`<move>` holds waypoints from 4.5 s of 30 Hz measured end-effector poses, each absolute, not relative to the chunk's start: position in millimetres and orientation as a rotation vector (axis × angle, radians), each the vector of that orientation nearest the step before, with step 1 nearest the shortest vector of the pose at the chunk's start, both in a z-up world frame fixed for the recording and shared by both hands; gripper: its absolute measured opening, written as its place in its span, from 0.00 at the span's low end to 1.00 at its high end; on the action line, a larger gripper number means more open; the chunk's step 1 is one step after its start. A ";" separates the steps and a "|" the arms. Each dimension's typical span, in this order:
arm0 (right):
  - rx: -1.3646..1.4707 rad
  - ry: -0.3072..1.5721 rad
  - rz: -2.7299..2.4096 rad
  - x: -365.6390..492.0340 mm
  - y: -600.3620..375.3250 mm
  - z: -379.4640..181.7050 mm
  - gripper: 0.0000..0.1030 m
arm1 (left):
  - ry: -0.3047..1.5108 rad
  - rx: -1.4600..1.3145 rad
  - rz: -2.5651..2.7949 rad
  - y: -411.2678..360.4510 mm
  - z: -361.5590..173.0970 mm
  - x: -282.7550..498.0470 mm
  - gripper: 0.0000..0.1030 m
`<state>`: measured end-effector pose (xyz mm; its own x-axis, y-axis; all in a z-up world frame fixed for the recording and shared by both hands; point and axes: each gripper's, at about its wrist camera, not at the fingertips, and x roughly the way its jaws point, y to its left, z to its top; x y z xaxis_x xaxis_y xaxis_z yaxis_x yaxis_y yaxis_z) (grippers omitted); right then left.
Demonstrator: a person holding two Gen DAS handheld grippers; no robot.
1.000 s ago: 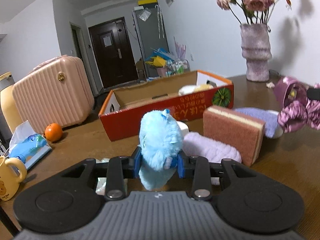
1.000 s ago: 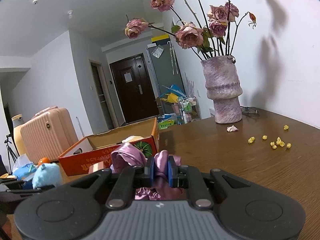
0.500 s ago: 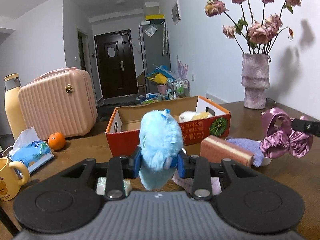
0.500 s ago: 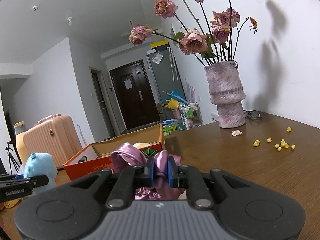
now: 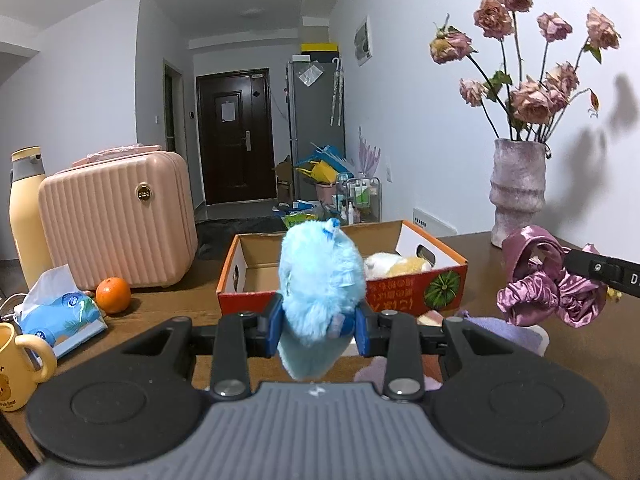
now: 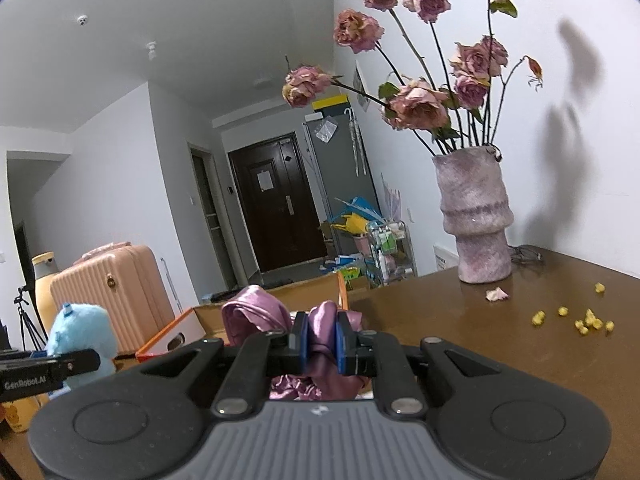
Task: Organize soft objects
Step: 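Carry the plush toy and scrunchies with both grippers over the cardboard box, then open both grippers to drop the plush toy and scrunchies into the box, then withdraw both grippers from the box back toward the remaining soft items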
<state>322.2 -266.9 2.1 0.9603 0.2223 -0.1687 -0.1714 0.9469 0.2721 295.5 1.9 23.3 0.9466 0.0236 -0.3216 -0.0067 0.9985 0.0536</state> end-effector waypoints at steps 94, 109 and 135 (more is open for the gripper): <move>0.178 0.416 0.352 573.7 -163.9 -1.5 0.26 | 0.421 0.061 0.136 31.6 -20.3 533.0 0.49; 0.151 0.416 0.261 572.9 -163.4 -0.2 1.00 | 0.399 0.025 0.203 38.3 -16.7 525.0 1.00; 0.103 0.348 0.250 542.7 -170.5 22.9 1.00 | 0.322 -0.082 0.242 47.4 -0.6 489.4 1.00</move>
